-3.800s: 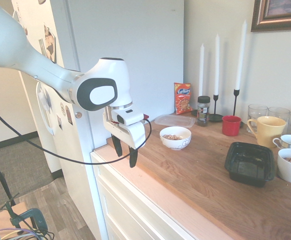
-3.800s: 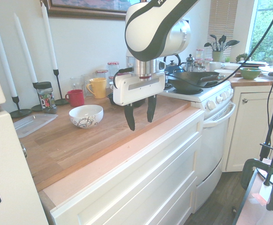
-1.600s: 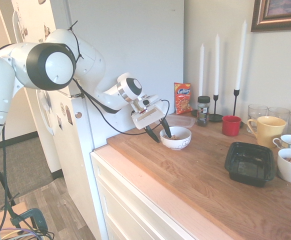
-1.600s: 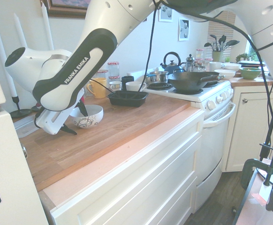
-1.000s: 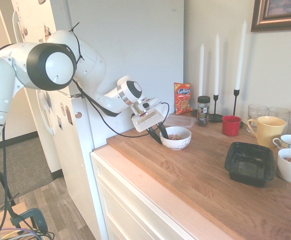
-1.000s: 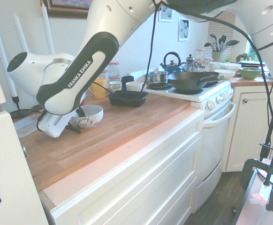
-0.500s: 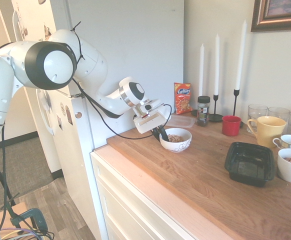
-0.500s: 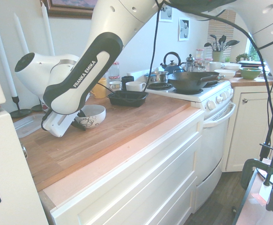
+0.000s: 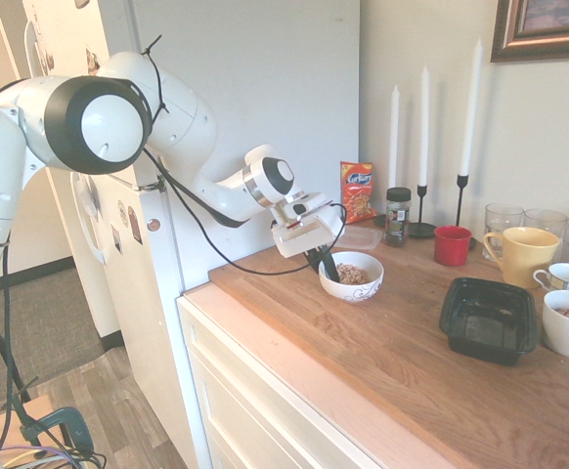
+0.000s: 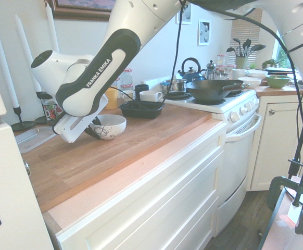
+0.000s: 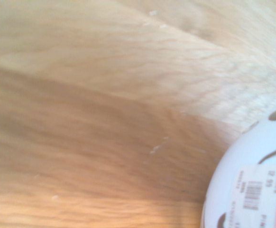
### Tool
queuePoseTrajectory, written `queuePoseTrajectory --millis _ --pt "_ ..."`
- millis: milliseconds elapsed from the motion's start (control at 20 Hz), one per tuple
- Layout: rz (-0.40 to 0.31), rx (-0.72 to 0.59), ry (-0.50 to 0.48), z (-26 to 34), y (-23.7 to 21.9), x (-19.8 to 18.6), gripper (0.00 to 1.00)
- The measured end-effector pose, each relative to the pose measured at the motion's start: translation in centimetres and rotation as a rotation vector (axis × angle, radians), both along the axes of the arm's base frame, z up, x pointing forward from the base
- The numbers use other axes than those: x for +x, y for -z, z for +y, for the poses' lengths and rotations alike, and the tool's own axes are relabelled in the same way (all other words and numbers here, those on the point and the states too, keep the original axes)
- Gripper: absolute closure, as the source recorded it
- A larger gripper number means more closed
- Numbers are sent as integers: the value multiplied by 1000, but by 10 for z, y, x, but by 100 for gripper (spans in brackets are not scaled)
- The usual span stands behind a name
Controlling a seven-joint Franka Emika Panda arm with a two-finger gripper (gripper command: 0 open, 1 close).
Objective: Pour the cereal into the box
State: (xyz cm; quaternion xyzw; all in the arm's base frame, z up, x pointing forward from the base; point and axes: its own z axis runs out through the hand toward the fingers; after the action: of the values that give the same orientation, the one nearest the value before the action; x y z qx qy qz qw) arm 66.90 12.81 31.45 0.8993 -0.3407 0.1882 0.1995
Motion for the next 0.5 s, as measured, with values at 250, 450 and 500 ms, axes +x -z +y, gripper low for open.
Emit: queuePoseTrajectory --millis 250,450,500 --pt "-46 80 19 -5 -51 11 100" --pt "-65 155 38 -23 -88 25 100" --pt "-65 179 44 -31 -97 29 100"
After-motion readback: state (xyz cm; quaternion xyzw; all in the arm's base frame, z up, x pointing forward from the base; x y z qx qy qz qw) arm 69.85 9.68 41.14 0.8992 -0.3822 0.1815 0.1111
